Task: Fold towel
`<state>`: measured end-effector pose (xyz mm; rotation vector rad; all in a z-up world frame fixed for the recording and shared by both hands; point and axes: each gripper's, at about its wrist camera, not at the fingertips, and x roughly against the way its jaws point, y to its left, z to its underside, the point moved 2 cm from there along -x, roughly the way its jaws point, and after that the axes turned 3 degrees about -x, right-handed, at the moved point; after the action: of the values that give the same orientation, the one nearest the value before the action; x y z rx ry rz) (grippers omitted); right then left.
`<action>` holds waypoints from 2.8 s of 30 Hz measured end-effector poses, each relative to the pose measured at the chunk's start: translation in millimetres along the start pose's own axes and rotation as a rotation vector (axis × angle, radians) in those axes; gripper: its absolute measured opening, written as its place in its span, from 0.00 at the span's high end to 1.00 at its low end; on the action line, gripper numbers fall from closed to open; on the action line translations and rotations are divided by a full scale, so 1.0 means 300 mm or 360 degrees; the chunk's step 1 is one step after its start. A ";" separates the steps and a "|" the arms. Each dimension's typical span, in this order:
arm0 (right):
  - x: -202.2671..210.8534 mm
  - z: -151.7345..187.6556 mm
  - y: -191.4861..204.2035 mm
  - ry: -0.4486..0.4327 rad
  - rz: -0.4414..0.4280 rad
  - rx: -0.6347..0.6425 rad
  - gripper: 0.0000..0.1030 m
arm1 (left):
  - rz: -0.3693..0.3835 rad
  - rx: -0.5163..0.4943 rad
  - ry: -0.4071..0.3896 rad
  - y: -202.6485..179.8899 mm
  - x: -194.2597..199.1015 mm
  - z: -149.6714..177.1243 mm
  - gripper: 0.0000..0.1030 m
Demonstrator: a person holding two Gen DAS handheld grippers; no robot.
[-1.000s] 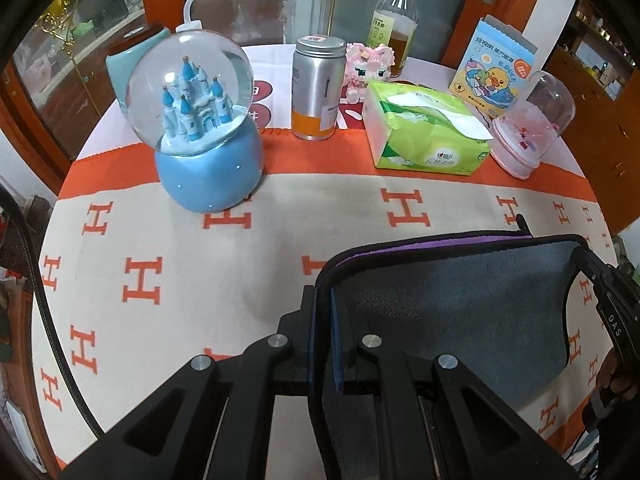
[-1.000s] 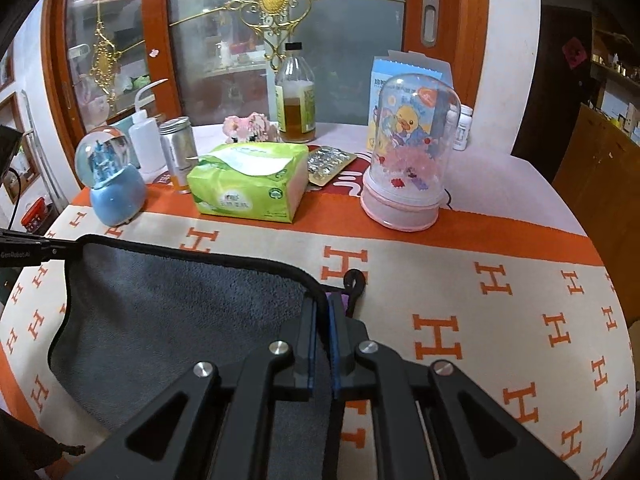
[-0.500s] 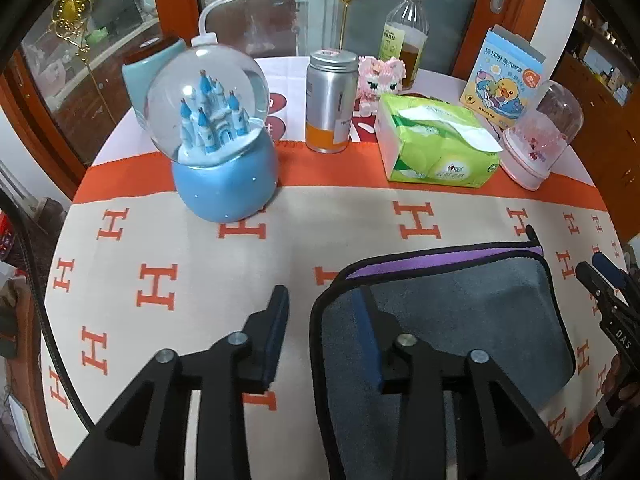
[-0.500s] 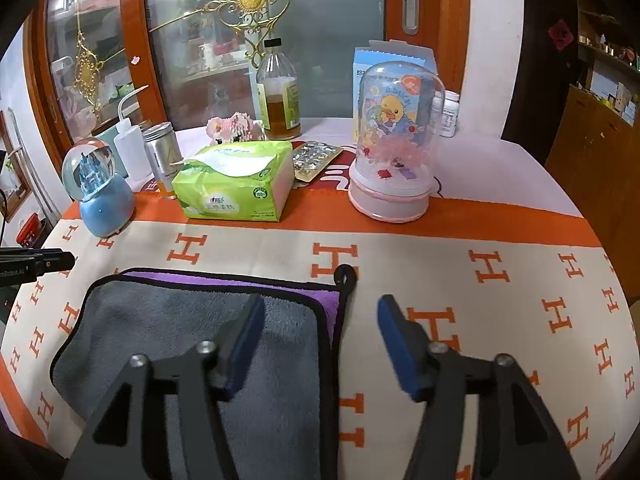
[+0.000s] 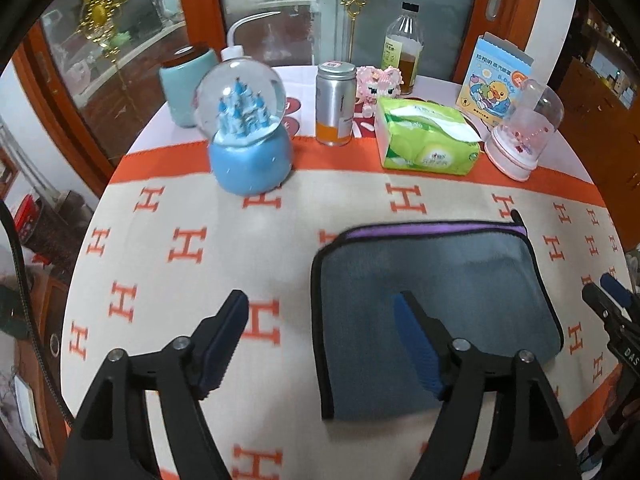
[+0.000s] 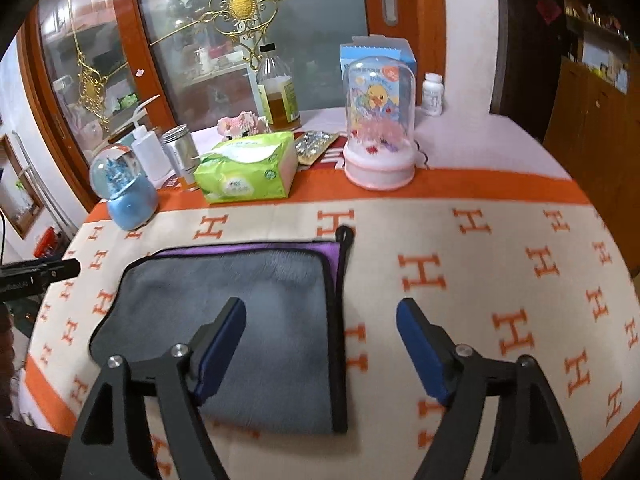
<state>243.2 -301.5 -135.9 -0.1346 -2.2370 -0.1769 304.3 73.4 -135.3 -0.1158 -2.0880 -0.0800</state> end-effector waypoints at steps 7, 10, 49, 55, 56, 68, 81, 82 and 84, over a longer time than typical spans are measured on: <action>0.119 0.125 -0.009 0.0045 -0.0037 -0.0029 0.13 | 0.0023 0.0072 0.0031 -0.009 0.113 0.162 0.20; 0.167 0.187 -0.015 0.0079 -0.0044 -0.0044 0.12 | 0.0026 0.0098 0.0032 -0.019 0.161 0.229 0.18; 0.778 0.344 0.088 -0.0002 -0.0023 0.0071 0.00 | 0.0122 0.0064 -0.0249 -0.242 0.748 0.544 0.01; 0.802 0.377 0.143 -0.0013 -0.0031 0.0096 0.00 | 0.0075 0.0052 -0.0274 -0.288 0.777 0.584 0.01; 0.804 0.382 0.149 -0.0015 -0.0029 0.0102 0.00 | 0.0073 0.0050 -0.0278 -0.293 0.779 0.589 0.01; 0.810 0.411 0.163 -0.0050 -0.0029 0.0062 0.00 | -0.0050 0.0090 -0.0323 -0.294 0.787 0.630 0.01; 0.788 0.408 0.190 -0.0031 -0.0060 0.0091 0.00 | -0.0141 0.0078 -0.0345 -0.292 0.796 0.624 0.01; 0.789 0.409 0.192 -0.0031 -0.0060 0.0091 0.00 | -0.0146 0.0073 -0.0342 -0.294 0.794 0.624 0.01; 0.789 0.408 0.192 -0.0031 -0.0063 0.0091 0.00 | -0.0150 0.0067 -0.0336 -0.299 0.791 0.622 0.01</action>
<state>11.5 -215.1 -21.4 -0.0616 -2.2626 -0.1331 15.7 15.7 -22.8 0.0004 -2.3041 -0.0841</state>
